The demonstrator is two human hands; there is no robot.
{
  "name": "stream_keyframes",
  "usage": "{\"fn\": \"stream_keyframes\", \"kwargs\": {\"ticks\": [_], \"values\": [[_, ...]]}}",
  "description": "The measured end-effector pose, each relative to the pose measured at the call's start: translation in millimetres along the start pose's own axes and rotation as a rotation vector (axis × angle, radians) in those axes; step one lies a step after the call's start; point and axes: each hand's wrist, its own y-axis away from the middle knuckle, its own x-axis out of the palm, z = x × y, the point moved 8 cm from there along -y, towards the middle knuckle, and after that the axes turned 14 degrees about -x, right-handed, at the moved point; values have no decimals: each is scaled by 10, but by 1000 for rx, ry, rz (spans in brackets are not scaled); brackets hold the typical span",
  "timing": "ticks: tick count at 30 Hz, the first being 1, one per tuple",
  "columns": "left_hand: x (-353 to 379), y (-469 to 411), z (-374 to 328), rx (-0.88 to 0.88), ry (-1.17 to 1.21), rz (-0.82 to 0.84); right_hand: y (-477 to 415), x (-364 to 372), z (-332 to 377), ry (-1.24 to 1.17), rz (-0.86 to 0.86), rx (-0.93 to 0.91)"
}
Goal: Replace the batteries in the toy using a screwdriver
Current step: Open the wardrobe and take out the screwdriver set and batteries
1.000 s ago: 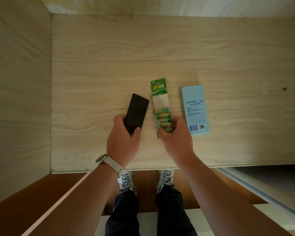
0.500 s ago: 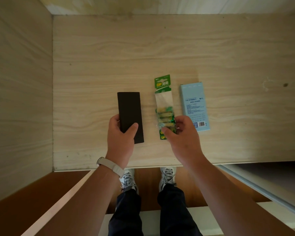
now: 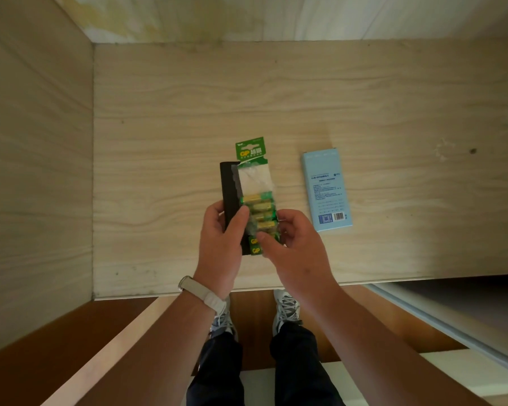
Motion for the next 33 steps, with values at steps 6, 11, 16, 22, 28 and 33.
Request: {"fn": "stream_keyframes", "kwargs": {"ticks": [6,11,16,22,28,33], "values": [[69,7,74,-40,-28,98,12,-29,-14,250,-28,-93],[78,-36,141,-72,4,75,37,-39,8,407,-40,-188],[96,-84,132,-84,-10,53,3,-59,-28,369,-11,-173],[132,-157,50,-105,-25,73,-114,-337,-17,376,-30,-193],[160,-224,-13,-108,-54,110,-313,-948,-177,671,-224,-156],[168,-254,52,-120,-69,110,-409,-1107,-413,790,-194,-26]]}}
